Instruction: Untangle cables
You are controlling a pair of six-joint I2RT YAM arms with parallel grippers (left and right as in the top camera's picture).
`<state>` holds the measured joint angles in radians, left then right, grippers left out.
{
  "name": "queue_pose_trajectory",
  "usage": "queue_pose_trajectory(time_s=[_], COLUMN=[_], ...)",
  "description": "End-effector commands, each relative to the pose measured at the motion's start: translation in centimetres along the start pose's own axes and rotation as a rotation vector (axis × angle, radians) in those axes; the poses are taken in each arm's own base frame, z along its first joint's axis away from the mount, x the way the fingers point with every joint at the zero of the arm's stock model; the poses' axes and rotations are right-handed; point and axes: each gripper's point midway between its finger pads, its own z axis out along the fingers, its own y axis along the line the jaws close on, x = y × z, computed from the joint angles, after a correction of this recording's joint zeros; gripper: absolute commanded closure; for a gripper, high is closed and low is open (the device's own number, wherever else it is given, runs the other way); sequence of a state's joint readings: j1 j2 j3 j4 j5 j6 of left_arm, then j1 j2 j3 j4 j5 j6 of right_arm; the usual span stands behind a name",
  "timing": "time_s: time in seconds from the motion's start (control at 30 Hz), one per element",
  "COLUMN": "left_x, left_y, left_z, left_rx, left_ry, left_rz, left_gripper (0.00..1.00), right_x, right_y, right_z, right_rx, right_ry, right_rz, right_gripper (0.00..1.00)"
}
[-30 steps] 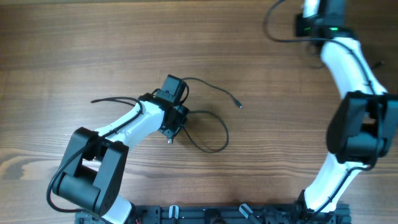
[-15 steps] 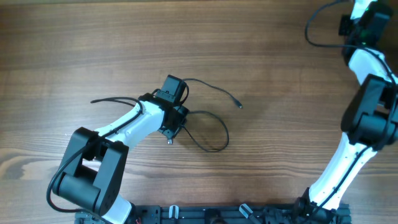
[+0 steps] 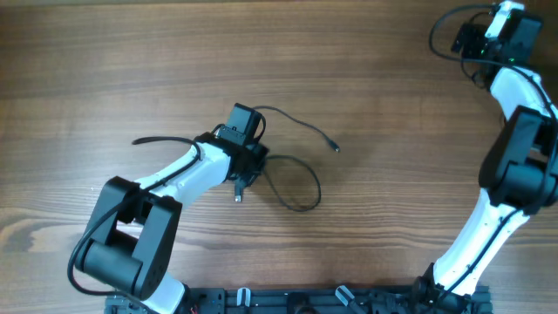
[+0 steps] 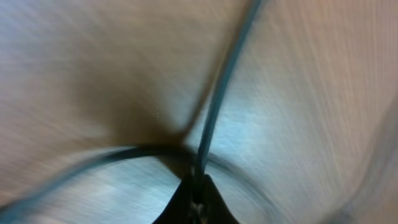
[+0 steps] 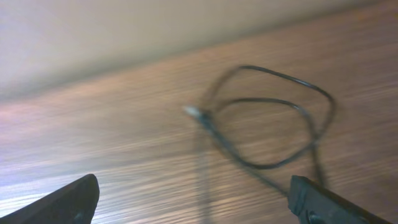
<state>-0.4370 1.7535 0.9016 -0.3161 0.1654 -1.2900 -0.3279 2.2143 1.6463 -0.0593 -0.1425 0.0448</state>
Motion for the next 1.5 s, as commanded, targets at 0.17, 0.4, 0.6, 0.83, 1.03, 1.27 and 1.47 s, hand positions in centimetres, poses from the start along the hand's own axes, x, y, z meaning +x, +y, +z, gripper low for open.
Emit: queue_pose_trajectory(time_s=[0.17,0.4,0.6,0.83,1.03,1.27,1.47], left_x=[0.8,1.1,2.2,1.4,-3.1,-7.4,-7.0], left_y=[-10.9,-6.6,-4.6,0.2,3.0,8.1,10.7], left_z=[-2.1,-5.7,-13.3,-14.9,-15.7,-17.2,-17.4], left_rx=[0.450,0.291,0.289,0.108,-0.011,-0.115,-0.210], left_ry=[-0.004,-0.013,-0.093,-0.128,-0.306,-0.354,-0.324], left_rz=[0.230,0.439,0.724,0.688,0.213,-0.113,-0.153], left_gripper=[0.96,0.92,0.44,0.00,0.00,0.00,0.00], right_x=[-3.7,5.4,10.7,17.4,22.3,28.7,33.9], right_y=[13.2,20.5,25.5,29.4,33.0,35.7,38.3], right_z=[-10.4,-12.9,-16.1,-21.2,-22.5,-21.5,-23.8], right_rx=[-0.428,-0.449,-0.468,-0.445,-0.466,-0.610,-0.756], right_ry=[0.094,0.486,0.688,0.945,0.999,0.825,0.669], right_rz=[0.116,0.221,0.168,0.090,0.036,-0.374,-0.898], right_gripper=[0.00,0.00,0.00,0.00,0.00,0.00,0.00])
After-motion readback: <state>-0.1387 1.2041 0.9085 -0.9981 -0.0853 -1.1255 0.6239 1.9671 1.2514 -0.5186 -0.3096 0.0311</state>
